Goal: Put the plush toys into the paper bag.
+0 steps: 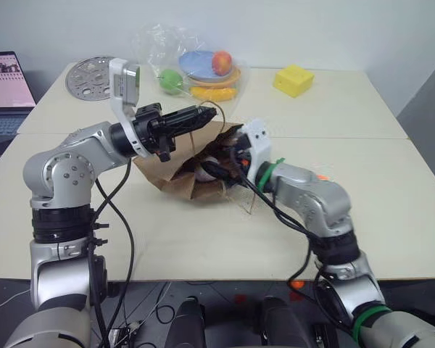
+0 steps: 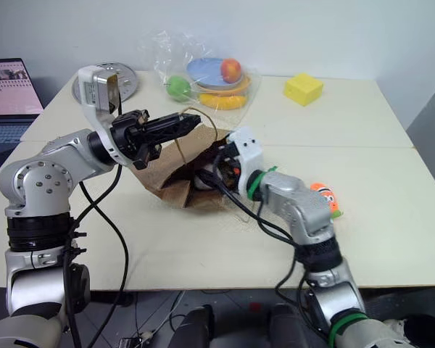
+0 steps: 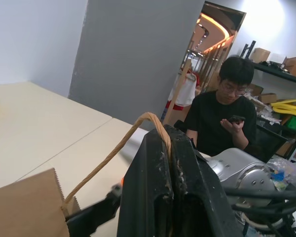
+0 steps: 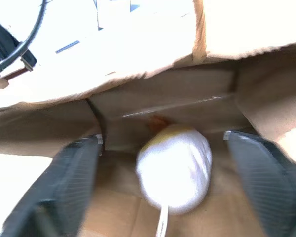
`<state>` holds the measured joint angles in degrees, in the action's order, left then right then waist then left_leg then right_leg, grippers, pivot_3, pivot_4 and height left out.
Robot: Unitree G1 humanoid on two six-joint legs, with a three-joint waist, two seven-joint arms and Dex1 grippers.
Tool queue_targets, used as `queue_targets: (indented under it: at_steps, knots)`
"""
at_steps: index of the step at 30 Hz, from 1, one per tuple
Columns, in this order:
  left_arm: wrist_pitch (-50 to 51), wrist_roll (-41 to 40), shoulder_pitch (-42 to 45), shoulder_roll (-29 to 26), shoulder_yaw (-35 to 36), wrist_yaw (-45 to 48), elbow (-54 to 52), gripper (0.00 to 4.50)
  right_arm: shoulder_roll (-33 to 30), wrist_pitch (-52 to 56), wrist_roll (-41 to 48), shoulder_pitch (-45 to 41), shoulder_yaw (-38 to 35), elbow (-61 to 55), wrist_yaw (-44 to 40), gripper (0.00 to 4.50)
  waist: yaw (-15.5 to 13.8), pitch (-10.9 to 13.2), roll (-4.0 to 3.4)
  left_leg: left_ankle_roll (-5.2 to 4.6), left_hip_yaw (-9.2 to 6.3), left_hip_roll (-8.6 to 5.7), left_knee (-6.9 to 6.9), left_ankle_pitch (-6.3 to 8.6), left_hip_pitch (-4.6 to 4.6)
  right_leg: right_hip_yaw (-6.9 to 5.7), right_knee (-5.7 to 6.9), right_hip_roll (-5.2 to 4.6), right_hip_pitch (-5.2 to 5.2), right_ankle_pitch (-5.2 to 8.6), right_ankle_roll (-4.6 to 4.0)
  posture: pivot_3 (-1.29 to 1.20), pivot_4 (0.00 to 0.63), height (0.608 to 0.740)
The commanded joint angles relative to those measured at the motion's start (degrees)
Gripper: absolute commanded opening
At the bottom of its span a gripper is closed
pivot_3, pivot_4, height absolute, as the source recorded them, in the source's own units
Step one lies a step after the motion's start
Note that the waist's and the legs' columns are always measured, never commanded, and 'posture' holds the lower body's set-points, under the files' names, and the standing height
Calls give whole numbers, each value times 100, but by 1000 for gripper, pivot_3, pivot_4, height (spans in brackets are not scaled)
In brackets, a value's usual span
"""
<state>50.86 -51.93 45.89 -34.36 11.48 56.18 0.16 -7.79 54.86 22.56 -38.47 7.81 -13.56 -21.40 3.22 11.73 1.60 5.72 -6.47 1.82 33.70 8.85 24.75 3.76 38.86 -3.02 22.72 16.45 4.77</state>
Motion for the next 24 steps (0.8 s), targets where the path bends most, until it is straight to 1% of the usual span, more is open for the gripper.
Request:
queue_targets:
  at_steps: [1,2,4,6,8,10,11,13,16,19,24]
  knots:
    - [-127,16,70,-92,61,116,-45,0,-489,193,204,296,-340,-1199,-75,4463,1,0,0,0,0,0,0,0,0,1,0,0,1,0,0,0,150,740]
    - [-135,28,50,-94,69,124,-46,0,-646,237,266,445,-463,-1472,-65,4463,2,0,0,0,0,0,0,0,0,1,0,0,1,0,0,0,150,740]
    - [-145,43,24,-108,84,144,-51,0,-917,558,445,800,-970,-2010,78,4463,1,0,0,0,1,0,0,0,1,1,-1,0,1,1,1,0,150,740]
    - [-132,32,15,-131,106,160,-48,0,-1415,626,339,1217,-1308,-2452,121,4463,-19,0,0,0,1,0,0,0,2,1,-3,-1,0,1,1,0,150,740]
    - [-129,36,-10,-171,112,191,-52,0,-1803,627,143,1720,-1587,-2716,248,4463,-21,-1,1,0,2,-1,0,0,3,1,-9,-1,-1,1,1,0,150,740]
    - [-132,37,-15,-180,105,208,-40,0,-2272,468,-296,2452,-1662,-2801,420,4463,-38,-1,2,0,4,0,0,0,2,3,-13,-1,-3,2,2,0,150,740]
    - [-135,41,-13,-178,101,210,-34,0,-2399,386,-457,2688,-1664,-2807,512,4463,-42,-1,3,0,4,-1,0,0,3,3,-17,-1,-4,4,4,0,150,740]
    - [-143,52,-11,-179,90,222,-18,0,-2229,380,-560,2997,-1794,-2810,786,4463,-34,-1,3,-1,7,0,0,0,3,6,-21,-1,-4,7,5,0,150,740]
    - [-176,101,5,-164,37,250,22,0,-1993,189,-730,3239,-1680,-2650,970,4463,36,-1,2,-1,21,0,5,0,-1,22,-19,-1,-2,15,19,0,150,740]
    - [-229,169,44,-133,-5,274,54,0,-1795,29,-875,3326,-1561,-2366,1102,4463,25,-1,2,-2,21,0,14,-1,-1,23,-17,0,-5,16,20,0,150,740]
    - [-202,162,87,-107,-5,267,81,0,-1755,-414,-1073,3332,-1373,-2075,1033,4463,-3,-1,3,-1,21,-1,16,-1,0,23,-21,-1,-8,16,20,0,150,740]
